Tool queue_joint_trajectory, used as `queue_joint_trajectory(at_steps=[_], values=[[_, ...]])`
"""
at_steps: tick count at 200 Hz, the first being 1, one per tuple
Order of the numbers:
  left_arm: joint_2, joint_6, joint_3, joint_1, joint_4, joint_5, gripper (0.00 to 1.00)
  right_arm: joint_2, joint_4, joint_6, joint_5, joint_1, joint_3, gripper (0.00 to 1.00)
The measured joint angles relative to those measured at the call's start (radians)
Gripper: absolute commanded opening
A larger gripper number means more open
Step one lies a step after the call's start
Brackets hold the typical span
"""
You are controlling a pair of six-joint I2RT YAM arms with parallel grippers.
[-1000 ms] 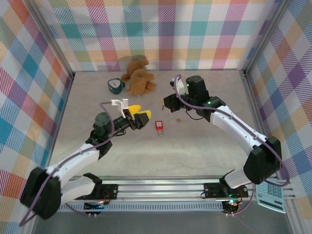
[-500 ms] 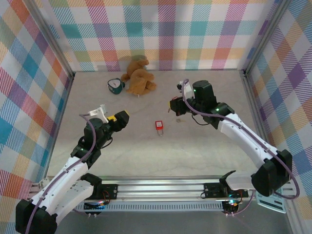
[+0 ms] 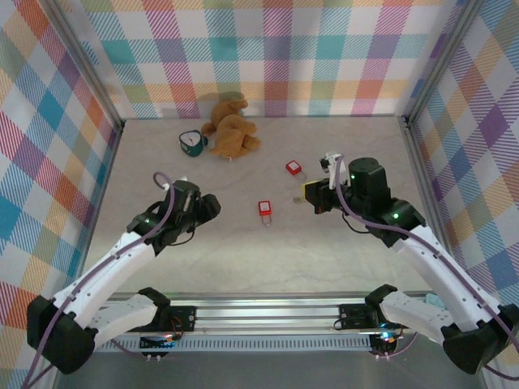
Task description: Unlock with the key
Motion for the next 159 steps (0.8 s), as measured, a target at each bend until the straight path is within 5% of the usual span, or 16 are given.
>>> queue_joint_trajectory(at_steps=[81,159], values=[[0.328,0.009,0.269,-0.122,-0.212,-0.075,0.72,-0.024,0.055,0.023,0.212,0.0,-0.143,0.03],[0.933,0.082,0.706,-0.159,-0.238,-0.058,0.74,0.037,0.148,0.033,0.331,-0.002,-0.166,0.03]])
